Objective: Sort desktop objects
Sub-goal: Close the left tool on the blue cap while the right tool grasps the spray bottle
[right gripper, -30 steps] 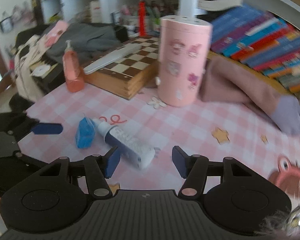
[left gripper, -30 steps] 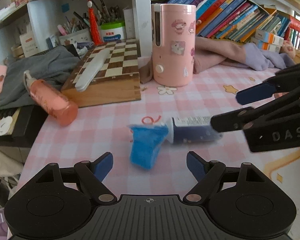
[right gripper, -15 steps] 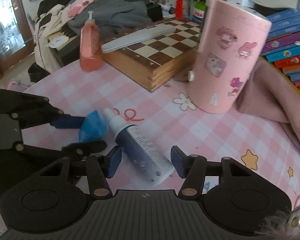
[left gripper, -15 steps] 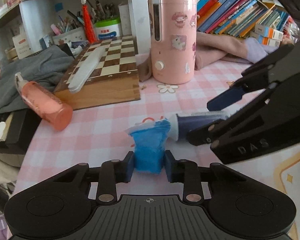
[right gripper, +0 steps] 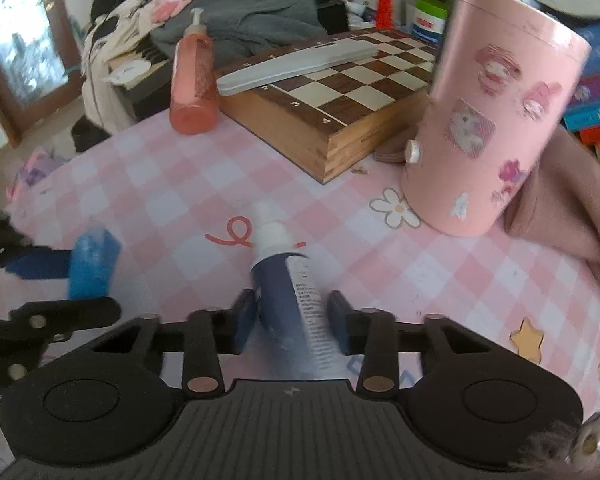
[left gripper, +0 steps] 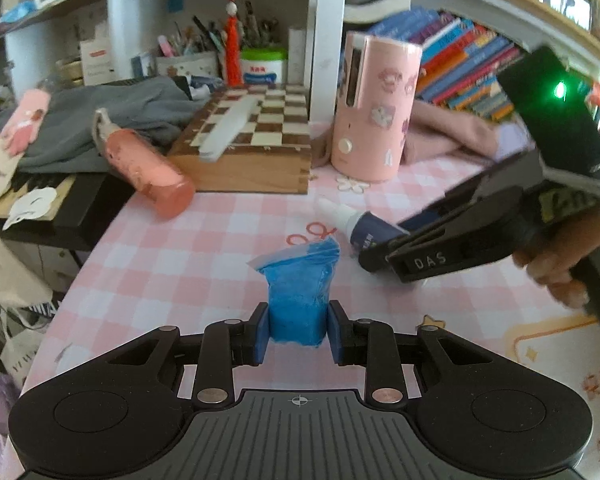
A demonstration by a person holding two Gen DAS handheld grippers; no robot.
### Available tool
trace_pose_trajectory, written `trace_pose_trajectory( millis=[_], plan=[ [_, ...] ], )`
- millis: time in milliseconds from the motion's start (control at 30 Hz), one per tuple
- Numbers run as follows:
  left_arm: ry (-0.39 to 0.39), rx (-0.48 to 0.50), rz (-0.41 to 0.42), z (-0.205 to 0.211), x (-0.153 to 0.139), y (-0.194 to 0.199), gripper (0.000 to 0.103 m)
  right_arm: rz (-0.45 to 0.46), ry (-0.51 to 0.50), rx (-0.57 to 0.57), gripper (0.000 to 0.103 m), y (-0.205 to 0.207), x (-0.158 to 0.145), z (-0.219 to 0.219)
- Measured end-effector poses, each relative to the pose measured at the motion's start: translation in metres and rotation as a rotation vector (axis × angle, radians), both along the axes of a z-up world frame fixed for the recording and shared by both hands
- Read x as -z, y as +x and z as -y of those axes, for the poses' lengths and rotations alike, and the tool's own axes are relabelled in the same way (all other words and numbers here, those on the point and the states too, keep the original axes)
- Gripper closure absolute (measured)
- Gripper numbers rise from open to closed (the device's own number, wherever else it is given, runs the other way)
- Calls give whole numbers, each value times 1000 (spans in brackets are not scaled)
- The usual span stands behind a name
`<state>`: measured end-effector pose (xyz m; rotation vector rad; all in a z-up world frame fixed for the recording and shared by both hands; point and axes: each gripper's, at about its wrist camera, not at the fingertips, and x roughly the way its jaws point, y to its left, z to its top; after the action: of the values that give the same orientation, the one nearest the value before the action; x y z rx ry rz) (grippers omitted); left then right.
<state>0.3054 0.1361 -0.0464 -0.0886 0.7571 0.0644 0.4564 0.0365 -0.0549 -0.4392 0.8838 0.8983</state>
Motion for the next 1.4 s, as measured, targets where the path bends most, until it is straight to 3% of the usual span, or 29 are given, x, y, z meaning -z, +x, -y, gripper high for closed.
trace_pose_trajectory(
  millis=[333, 500, 667, 1000, 1200, 1400],
  plan=[
    [-62, 9, 57, 7, -21, -19, 75, -29, -20, 184, 73, -34, -3, 42],
    [-87, 33, 94, 11, -37, -29, 75, -68, 66, 303, 73, -50, -9, 69],
    [-124, 41, 105, 13, -47, -45, 75, -35, 140, 379, 73, -72, -30, 87],
    [-144, 61, 162, 15, -63, -91, 75, 15, 231, 413, 73, -132, -72, 102],
    [-168, 81, 177, 15, -69, -121, 75, 137, 236, 444, 73, -175, -91, 108],
    [-150, 123, 205, 22, -75, -150, 75, 130, 247, 459, 73, -212, -99, 115]
  ],
)
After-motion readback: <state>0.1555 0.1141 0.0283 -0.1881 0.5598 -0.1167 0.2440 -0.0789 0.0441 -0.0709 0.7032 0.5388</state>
